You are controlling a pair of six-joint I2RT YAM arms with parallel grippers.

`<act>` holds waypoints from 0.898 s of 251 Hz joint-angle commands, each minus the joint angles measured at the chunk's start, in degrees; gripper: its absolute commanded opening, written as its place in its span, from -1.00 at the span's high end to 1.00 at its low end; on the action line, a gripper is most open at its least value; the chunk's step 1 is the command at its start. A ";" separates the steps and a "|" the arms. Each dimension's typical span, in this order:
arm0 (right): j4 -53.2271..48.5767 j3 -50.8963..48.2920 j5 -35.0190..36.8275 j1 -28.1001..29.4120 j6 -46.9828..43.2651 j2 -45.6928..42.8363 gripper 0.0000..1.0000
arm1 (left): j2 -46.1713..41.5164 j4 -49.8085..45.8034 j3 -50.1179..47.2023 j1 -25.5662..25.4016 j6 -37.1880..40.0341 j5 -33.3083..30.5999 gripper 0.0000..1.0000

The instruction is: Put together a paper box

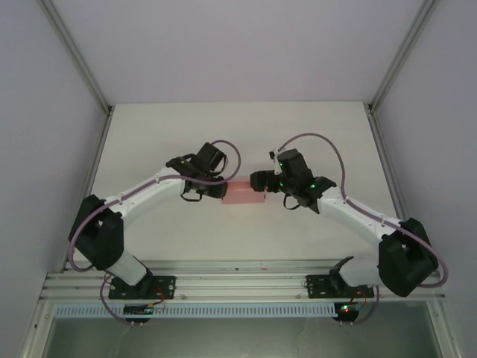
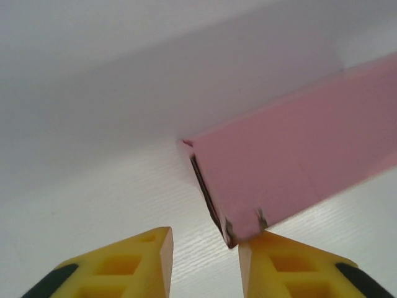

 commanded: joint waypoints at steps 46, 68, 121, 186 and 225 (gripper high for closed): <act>-5.84 2.96 -1.39 -3.77 3.44 0.65 -0.69 | -7.58 -3.11 2.91 -0.31 1.65 1.92 -0.14; -6.29 2.57 -1.23 -4.75 3.84 0.65 -0.69 | -8.68 -1.21 2.55 0.14 -0.24 0.58 -0.70; -5.87 1.81 -2.55 -6.19 3.48 2.31 -0.69 | -3.36 4.08 2.38 5.69 -5.64 4.48 -0.99; -3.49 -1.34 -4.07 -6.90 2.26 3.35 -0.67 | 0.65 11.85 -1.53 9.99 -7.19 14.52 -0.98; -2.31 -3.99 -4.68 -7.00 2.06 3.49 -0.63 | -0.60 15.44 -6.42 10.09 -7.28 17.03 -0.95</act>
